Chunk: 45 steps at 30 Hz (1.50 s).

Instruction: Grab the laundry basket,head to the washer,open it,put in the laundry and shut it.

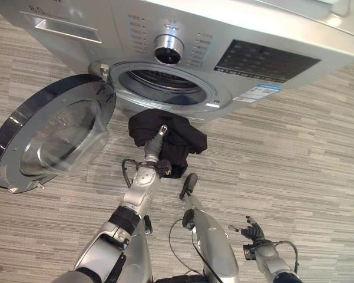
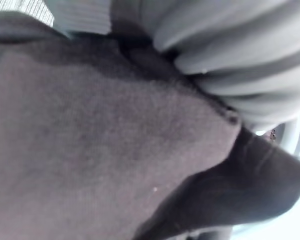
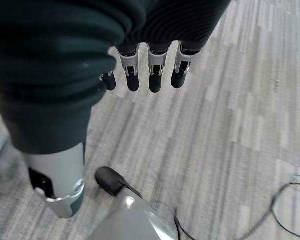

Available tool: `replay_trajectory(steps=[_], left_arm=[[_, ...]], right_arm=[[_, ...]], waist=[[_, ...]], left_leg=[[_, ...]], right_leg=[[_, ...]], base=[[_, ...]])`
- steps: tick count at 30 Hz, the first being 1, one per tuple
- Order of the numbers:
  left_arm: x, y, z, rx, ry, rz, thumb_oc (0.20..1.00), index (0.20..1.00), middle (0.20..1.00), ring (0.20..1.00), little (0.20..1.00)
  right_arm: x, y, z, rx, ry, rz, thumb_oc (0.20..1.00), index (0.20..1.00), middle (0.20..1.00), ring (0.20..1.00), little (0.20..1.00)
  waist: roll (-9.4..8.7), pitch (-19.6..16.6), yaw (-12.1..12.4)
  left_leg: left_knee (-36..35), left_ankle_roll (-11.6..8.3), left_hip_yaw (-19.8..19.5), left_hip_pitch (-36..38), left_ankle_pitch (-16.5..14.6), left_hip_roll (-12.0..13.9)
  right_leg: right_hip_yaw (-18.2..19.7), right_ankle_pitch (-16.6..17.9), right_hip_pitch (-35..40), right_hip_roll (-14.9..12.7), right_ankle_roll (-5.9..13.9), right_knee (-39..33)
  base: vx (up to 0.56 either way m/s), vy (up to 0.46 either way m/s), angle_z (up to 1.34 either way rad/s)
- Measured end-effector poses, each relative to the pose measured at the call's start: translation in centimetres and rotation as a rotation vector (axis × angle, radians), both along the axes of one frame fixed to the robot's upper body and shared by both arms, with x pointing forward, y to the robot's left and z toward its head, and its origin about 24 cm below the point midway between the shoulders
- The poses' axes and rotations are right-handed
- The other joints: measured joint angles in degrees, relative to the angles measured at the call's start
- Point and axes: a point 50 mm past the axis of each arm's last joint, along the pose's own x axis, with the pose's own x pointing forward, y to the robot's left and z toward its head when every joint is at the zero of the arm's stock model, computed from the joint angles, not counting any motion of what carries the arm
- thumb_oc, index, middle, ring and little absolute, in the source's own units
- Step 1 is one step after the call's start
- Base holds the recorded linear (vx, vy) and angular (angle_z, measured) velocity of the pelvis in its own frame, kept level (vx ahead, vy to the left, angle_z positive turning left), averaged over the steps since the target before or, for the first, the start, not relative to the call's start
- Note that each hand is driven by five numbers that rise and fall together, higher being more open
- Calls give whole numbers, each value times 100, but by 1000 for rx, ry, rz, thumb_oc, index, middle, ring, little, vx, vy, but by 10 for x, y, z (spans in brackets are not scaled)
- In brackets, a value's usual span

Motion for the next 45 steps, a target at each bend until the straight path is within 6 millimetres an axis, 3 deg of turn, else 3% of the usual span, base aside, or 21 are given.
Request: replay_trajectory(steps=[3,6,7,9,10,11,12,14,16,18,19,22,24,27,31,33,38,41,45], left_arm=[[-1,0,0,5,-2,12,200,200,200,200,200],[-1,-2,2,-2,-8,13,200,200,200,200,200],[-1,-6,7,-3,-31,-4,200,200,200,200,200],[-1,-10,16,-13,-69,-10,200,200,200,200,200],[0,-14,25,-15,-100,-15,200,200,200,200,200],[1,-13,25,-13,-99,-7,200,200,200,200,200],[2,-13,23,-8,-92,0,200,200,200,200,200],[1,-13,19,-3,-77,1,200,200,200,200,200],[0,-16,17,8,-76,-13,200,200,200,200,200],[-1,-21,19,13,-90,-26,200,200,200,200,200],[-1,-21,19,14,-89,-29,200,200,200,200,200],[-1,-26,21,8,-90,-37,200,200,200,200,200],[2,-35,29,-6,-104,-47,200,200,200,200,200],[6,-51,58,-44,-174,-71,200,200,200,200,200],[20,-55,95,-65,-249,-29,200,200,200,200,200],[30,-44,108,-64,-261,42,200,200,200,200,200],[49,7,146,-15,-350,222,200,200,200,200,200],[52,22,176,1,-420,288,200,200,200,200,200],[54,43,198,25,-464,366,200,200,200,200,200]], right_arm=[[1,-7,2,23,-21,-70,1000,1000,1000,1000,1000],[2,-14,6,40,-54,-147,1000,1000,1000,1000,1000],[3,-15,8,64,-70,-179,1000,1000,1000,1000,1000],[12,-10,15,89,-125,-187,1000,1000,1000,1000,1000],[28,-5,29,123,-211,-180,1000,1000,1000,1000,1000],[36,-1,36,137,-244,-171,1000,1000,1000,1000,1000],[50,4,47,154,-299,-161,1000,1000,1000,1000,1000],[60,10,58,165,-359,-150,1000,1000,1000,1000,1000],[57,10,58,162,-369,-157,1000,1000,1000,1000,1000],[56,8,58,146,-370,-156,1000,1000,1000,1000,1000],[57,9,58,144,-367,-154,1000,1000,1000,1000,1000],[64,6,67,130,-404,-143,1000,1000,1000,1000,1000],[64,4,68,124,-407,-140,1000,1000,1000,1000,1000],[64,4,69,115,-409,-124,1000,1000,1000,1000,1000],[67,9,75,119,-450,-87,1000,1000,1000,1000,1000],[69,12,78,124,-465,-73,1000,1000,1000,1000,1000],[73,19,85,131,-515,-24,1000,1000,1000,1000,1000],[74,20,86,147,-528,-11,1000,1000,1000,1000,1000],[74,29,85,180,-532,25,1000,1000,1000,1000,1000]], waist=[[23,-2,42],[83,-16,-17],[87,-12,-47],[141,23,-62],[206,143,-126],[219,148,-169],[223,150,-193],[218,160,-196],[209,158,-217],[198,153,-246],[184,159,-266],[185,158,-412],[187,157,-508],[154,157,-569],[100,142,-654],[41,133,-700],[-119,112,-936],[-137,108,-950],[-161,93,-1078]], left_leg=[[-85,508,231,389,-212,-147],[-39,672,227,457,-338,-408],[270,817,183,246,-486,-620],[753,1017,125,-198,-746,-723],[1047,1050,51,-468,-790,-760],[1108,1038,37,-592,-798,-772],[1273,1051,50,-779,-850,-779],[1721,979,-58,-972,-1059,-683],[2026,786,-363,-1103,-1219,-673],[2035,585,-685,-1255,-1180,-609],[1991,519,-739,-1272,-1136,-585],[1572,256,-905,-1323,-845,-309],[1408,207,-931,-1322,-770,-240],[1181,162,-930,-1338,-692,-178],[1131,130,-940,-1647,-633,-91],[1139,117,-940,-1799,-625,-21],[1200,17,-1049,-2225,-559,176],[1175,-66,-1135,-2510,-441,267],[1203,-130,-1311,-2791,-352,337]], right_leg=[[171,-311,46,-259,182,560],[261,-611,-150,-669,327,1275],[588,-973,-616,-1058,291,2170],[1316,-1036,-1315,-1285,294,3071],[2146,-1180,-1856,-1329,486,3354],[2366,-1212,-1933,-1350,613,2946],[2487,-1046,-1887,-1465,812,1891],[2477,-656,-1648,-1705,792,891],[2355,-407,-1239,-1696,882,567],[2187,264,-1240,-1608,1248,687],[2139,378,-1271,-1579,1302,735],[1881,312,-1425,-1275,1152,741],[1817,296,-1456,-1187,1122,739],[1771,235,-1609,-1125,1081,762],[1744,194,-1931,-1040,1039,810],[1755,167,-2127,-981,994,899],[1736,90,-2545,-782,880,1104],[1709,21,-2823,-679,793,1233],[1716,-141,-3126,-583,739,1531]], base=[[53,530,-5],[0,196,15],[-6,137,45],[34,29,47],[62,-86,38],[87,-124,23],[77,-154,7],[129,-287,21],[76,-248,60],[39,-224,69],[24,-251,36],[14,-180,3],[9,-122,5],[4,-133,-3],[-3,-82,0],[-1,-95,-9],[-4,-142,-2],[4,-106,4],[6,-96,6]])
